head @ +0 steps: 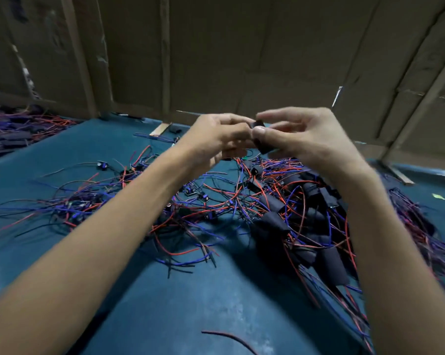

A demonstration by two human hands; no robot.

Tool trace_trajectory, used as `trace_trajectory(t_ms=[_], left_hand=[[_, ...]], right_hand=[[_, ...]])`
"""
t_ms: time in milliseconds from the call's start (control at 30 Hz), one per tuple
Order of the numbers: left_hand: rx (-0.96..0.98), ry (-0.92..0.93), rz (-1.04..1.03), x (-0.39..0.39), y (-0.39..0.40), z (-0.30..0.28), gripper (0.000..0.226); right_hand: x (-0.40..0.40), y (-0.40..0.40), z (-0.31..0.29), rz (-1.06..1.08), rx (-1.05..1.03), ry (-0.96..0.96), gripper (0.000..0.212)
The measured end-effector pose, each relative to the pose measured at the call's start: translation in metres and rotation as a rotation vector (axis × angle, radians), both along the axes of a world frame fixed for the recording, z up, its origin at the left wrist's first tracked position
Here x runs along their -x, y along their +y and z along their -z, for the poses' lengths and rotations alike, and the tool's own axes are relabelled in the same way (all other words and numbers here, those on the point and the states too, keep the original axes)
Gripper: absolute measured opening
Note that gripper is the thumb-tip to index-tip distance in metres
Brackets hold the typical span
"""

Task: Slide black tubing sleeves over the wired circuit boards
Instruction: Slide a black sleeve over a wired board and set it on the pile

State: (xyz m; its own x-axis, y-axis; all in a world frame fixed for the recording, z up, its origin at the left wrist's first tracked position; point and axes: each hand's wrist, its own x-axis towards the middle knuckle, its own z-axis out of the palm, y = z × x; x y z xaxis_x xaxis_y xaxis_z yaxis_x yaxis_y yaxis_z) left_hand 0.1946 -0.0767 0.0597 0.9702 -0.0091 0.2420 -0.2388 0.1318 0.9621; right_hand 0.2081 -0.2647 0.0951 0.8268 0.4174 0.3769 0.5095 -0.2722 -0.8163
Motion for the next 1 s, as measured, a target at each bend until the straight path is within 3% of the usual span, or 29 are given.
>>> trace_trajectory(t_ms=[100,233,400,467,533,700,833,900,1000], left_hand=[[-0.025,0.022,0.073,-0.002,0.002,0.006,0.017],[-0.157,0.016,0.126,-0.002,0.010,0.016,0.023],[-1.097,-0.130,-0.006,-0.010,0.051,0.020,0.039],[-1.405,-0.048,0.117,-0.014,0.062,0.028,0.039],[-1.589,0.087,0.222,-0.017,0.067,0.039,0.037],[-1.592,-0.025,0.143,-0.021,0.075,0.043,0.021],[-1.289,-0.180,0.071,-0.014,0.073,0.031,0.020],[-1.196,-0.298,0.000,-0.009,0.074,0.021,0.018],[-1.221,-0.541,-0.117,-0.003,0.074,0.009,0.015]], right_hand=[[-0.002,0.001,0.018,0.048,-0.140,0.078,0.026],[0.003,0.000,0.032,-0.024,-0.098,0.148,0.028],[-0.001,-0.011,0.038,0.027,0.106,0.160,0.040],[-0.005,-0.016,0.040,0.066,0.219,0.164,0.041],[-0.008,-0.020,0.039,0.098,0.241,0.176,0.036],[-0.012,-0.028,0.032,0.079,0.216,0.168,0.031],[-0.013,-0.032,0.031,0.044,0.274,0.084,0.022],[-0.013,-0.031,0.031,0.054,0.263,0.044,0.024],[-0.014,-0.030,0.029,0.089,0.260,-0.009,0.018]])
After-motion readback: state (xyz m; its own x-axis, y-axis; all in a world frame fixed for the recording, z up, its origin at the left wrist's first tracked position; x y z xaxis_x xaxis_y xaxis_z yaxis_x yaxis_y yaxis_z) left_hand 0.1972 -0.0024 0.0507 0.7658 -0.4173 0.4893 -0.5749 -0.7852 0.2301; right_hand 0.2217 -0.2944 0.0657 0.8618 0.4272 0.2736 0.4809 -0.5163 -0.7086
